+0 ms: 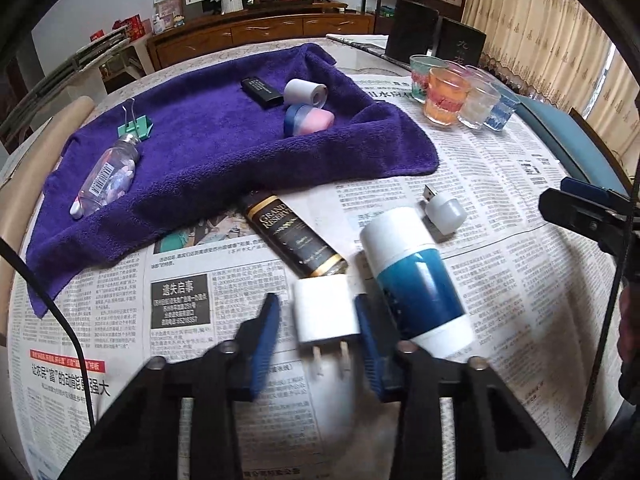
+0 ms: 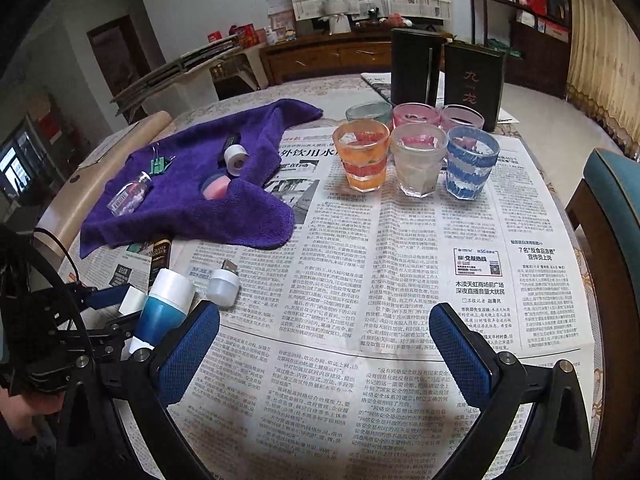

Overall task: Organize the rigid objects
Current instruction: 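Grasp the white plug charger with the left tool while the right tool grasps the small white USB light, then carry the charger and USB light onto the purple towel and open both tools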

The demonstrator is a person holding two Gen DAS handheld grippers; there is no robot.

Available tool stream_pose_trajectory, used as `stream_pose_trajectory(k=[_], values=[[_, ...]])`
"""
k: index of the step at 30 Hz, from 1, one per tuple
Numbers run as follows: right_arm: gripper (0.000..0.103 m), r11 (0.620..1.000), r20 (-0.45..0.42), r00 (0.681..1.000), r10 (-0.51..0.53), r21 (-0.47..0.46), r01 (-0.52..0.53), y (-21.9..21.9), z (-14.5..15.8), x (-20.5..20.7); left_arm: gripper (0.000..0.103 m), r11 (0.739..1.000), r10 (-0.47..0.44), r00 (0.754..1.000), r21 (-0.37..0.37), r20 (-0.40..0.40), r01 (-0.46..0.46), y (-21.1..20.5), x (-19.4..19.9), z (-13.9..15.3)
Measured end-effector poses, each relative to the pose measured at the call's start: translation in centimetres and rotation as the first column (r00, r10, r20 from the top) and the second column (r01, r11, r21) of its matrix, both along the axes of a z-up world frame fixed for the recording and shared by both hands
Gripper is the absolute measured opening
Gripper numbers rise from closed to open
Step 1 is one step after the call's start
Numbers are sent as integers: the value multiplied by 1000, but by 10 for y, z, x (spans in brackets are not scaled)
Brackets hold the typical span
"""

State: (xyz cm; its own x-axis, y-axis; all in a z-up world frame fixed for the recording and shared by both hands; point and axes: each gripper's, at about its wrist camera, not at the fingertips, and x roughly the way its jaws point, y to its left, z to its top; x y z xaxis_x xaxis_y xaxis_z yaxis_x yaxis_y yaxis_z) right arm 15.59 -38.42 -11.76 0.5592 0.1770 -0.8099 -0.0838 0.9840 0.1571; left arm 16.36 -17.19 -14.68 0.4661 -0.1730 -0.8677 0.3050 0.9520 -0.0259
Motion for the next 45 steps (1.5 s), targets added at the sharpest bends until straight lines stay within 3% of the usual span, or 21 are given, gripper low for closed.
stream_pose_trajectory(k=[13, 20, 26, 28, 31, 34, 45], values=[[102, 999, -34, 999, 30, 21, -29, 8, -12, 4, 28, 999, 25, 1000, -41, 3, -25, 19, -1, 1], [98, 998, -31, 998, 59, -31, -60, 28, -22, 16, 28, 998, 24, 1000, -58, -4, -25, 37, -1, 5], [81, 992, -53, 994, 93, -83, -97, 48, -36, 28, 28, 997, 22, 1000, -78, 21, -20, 48, -4, 11], [69, 985, -36, 994, 105, -135, -109, 57, -36, 29, 28, 996, 22, 1000, -86, 21, -20, 52, -4, 12], [59, 976, -23, 993, 119, -181, -121, 69, -37, 29, 28, 995, 27, 999, -101, 20, -25, 59, -5, 12], [44, 971, -11, 989, 149, -186, -148, 75, -35, 28, 28, 993, 36, 999, -113, 21, -34, 65, -6, 14], [24, 971, -21, 986, 166, -174, -167, 78, -34, 23, 28, 991, 76, 996, -115, 48, -70, 84, -9, 21]])
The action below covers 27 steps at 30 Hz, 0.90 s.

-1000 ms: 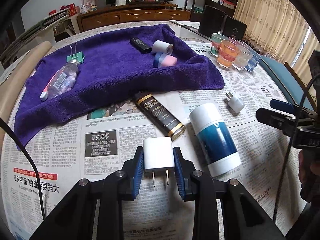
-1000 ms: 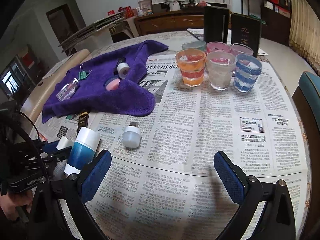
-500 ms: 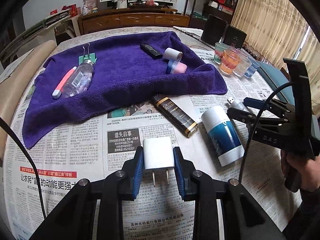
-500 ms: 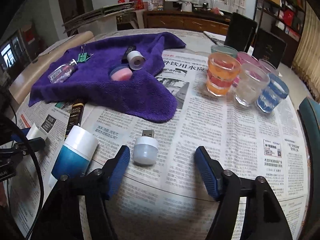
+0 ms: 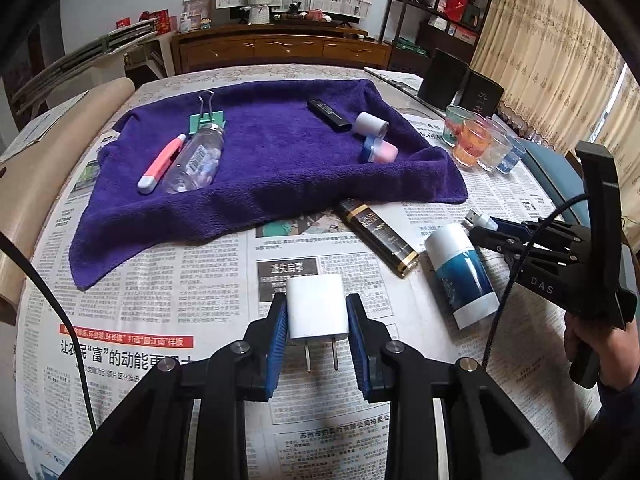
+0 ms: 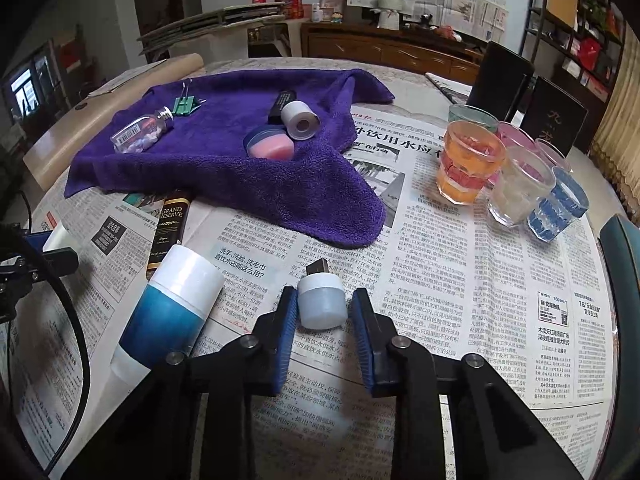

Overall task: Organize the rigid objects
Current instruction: 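Carry the charger and USB light onto the purple towel and open both tools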

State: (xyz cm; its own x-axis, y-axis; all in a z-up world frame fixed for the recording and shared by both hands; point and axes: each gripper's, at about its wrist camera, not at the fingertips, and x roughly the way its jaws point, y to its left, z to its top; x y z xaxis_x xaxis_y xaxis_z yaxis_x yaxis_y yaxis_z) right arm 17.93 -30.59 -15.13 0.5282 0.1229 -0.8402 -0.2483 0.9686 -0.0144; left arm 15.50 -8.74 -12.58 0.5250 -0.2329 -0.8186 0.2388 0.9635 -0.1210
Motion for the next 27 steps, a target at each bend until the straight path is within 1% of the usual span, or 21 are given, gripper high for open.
stream_pose_trajectory(k=[3, 6, 10, 12, 14, 19, 22, 24, 27], values=[[24, 1000, 3, 1000, 10, 0, -10, 0, 0, -1, 28, 1000, 15, 1000, -6, 3, -15, 7, 2, 2], [24, 1000, -4, 1000, 8, 22, -8, -3, 0, 0, 28, 999, 29, 1000, -24, 5, -29, 15, 5, 6], [24, 999, -3, 1000, 12, 36, -12, -4, 3, 0, 28, 998, 54, 998, -23, 16, -54, 26, 9, 14], [24, 999, 7, 1000, 15, 50, -16, -4, 7, -1, 28, 997, 68, 998, -32, 16, -68, 32, 13, 19], [24, 998, 16, 1000, 15, 67, -16, -4, 14, -3, 28, 997, 81, 997, -22, 20, -80, 37, 18, 23], [24, 989, 39, 999, 19, 145, -25, -3, 35, -1, 28, 995, 95, 995, -41, 21, -94, 49, 36, 36], [24, 984, 41, 999, 32, 172, -39, 3, 45, 9, 28, 995, 96, 995, -19, 39, -95, 54, 52, 46], [24, 985, 49, 998, 48, 164, -56, 10, 52, 20, 28, 995, 100, 994, -10, 43, -99, 59, 62, 50], [24, 981, 67, 995, 74, 175, -84, 22, 63, 40, 28, 994, 109, 993, -16, 50, -108, 71, 81, 56]])
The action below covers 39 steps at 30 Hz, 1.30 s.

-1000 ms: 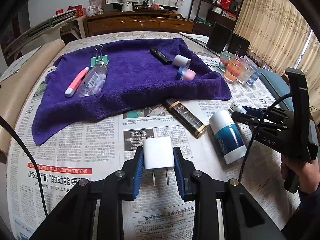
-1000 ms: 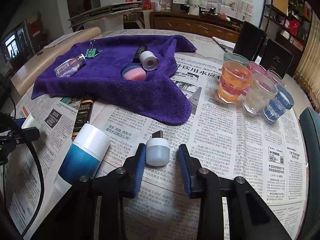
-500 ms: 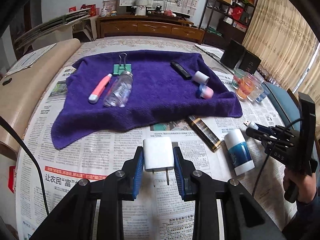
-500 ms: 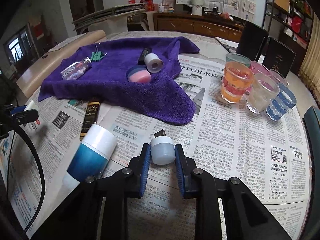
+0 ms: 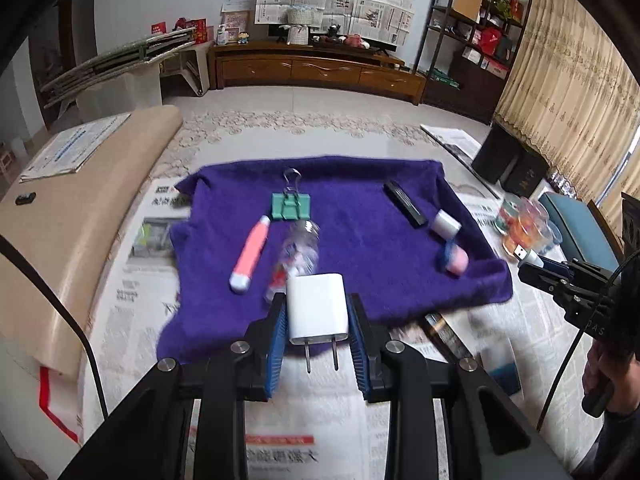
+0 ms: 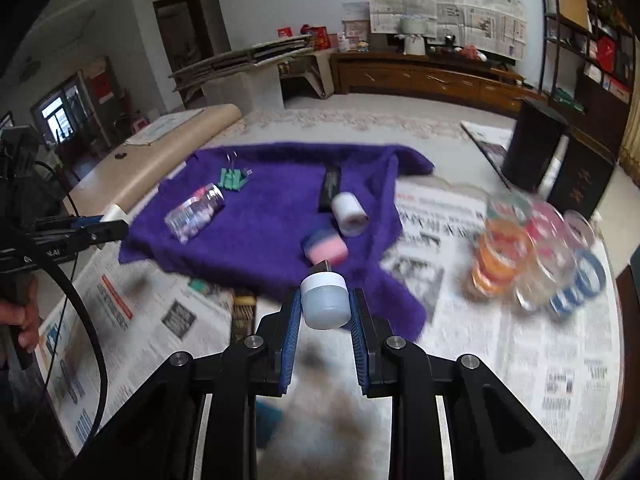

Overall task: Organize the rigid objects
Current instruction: 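Carry the charger and USB light onto the purple towel and open both tools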

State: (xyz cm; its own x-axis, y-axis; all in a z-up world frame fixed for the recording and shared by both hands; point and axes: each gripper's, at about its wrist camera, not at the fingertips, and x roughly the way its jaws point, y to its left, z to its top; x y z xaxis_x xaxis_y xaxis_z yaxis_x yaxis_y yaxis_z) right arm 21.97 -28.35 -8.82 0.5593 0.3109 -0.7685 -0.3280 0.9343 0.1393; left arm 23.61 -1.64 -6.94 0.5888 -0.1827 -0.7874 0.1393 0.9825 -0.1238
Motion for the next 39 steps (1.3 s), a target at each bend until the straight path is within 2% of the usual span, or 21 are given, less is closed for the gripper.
stream_pose_trajectory(k=[8, 12, 16, 22, 29, 39], values=[[24, 997, -1, 997, 72, 2, -72, 47, 4, 68, 28, 1000, 20, 1000, -6, -11, -20, 27, 55, -7], [24, 995, -30, 995, 100, -18, -100, 68, -8, 94, 28, 999, 36, 999, -15, -30, -36, 38, 84, -19], [24, 989, -96, 987, 130, -59, -136, 83, -30, 112, 28, 1000, 27, 998, -9, -54, -27, 41, 116, -35], [24, 982, -135, 979, 151, -89, -164, 91, -49, 118, 28, 999, 6, 995, 33, -95, -3, 32, 149, -59], [24, 965, -182, 966, 185, -150, -214, 102, -65, 120, 28, 995, 8, 989, 96, -146, 6, 30, 164, -80], [24, 940, -193, 953, 233, -209, -272, 106, -67, 116, 29, 978, -54, 985, 190, -166, 85, 21, 165, -79]])
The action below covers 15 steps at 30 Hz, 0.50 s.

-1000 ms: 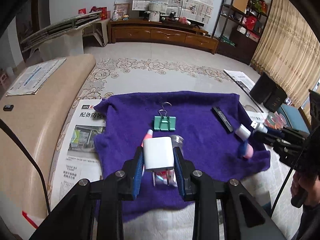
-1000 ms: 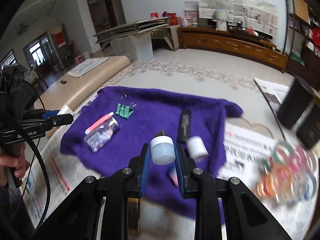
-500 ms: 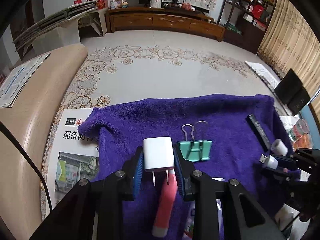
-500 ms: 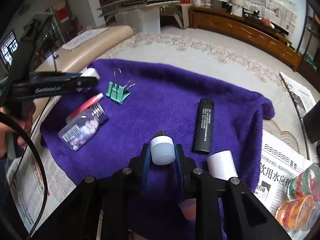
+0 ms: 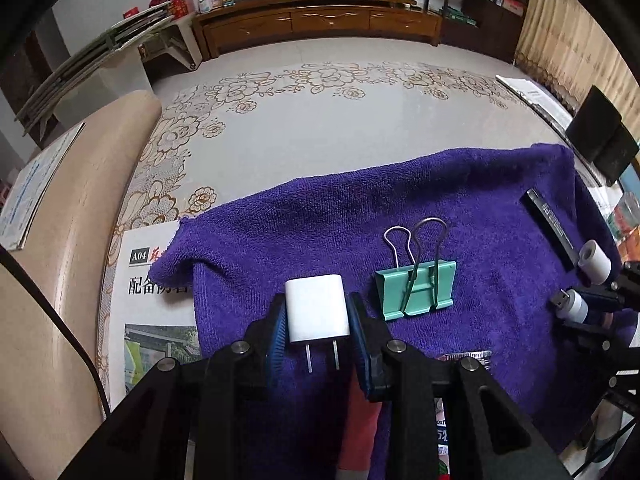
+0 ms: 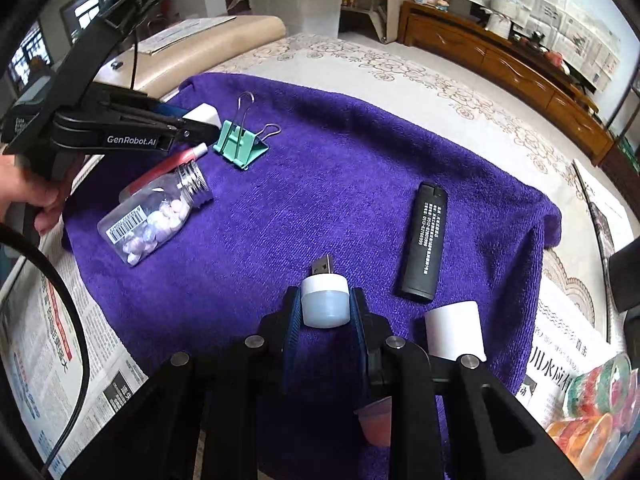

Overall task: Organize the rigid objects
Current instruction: 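Carry the charger and USB light onto the purple towel and open both tools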

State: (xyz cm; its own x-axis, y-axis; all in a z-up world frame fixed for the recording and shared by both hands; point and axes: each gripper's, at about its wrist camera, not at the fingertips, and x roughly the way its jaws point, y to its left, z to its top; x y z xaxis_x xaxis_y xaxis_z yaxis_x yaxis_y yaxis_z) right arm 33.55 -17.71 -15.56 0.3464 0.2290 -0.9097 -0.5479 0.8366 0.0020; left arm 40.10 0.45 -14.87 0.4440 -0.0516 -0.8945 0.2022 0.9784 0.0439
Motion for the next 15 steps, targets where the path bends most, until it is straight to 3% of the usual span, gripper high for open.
stream_pose_trajectory(k=[5, 7, 10, 15], values=[[26, 999, -1, 999, 40, -15, -40, 1, 0, 2, 34, 1000, -10, 1000, 18, -6, 10, 0, 2, 0], [32, 999, -8, 999, 39, -13, -39, 0, 1, 3, 34, 1000, 2, 1000, 6, -22, -2, 2, 4, 0], [43, 1000, -28, 999, 27, 2, -27, -3, 1, 6, 43, 1000, 9, 1000, 14, -29, -9, 3, 5, 0], [47, 1000, -10, 1000, 25, 10, -25, -4, 8, -2, 50, 999, 19, 999, -40, -38, -20, 8, 4, 4]])
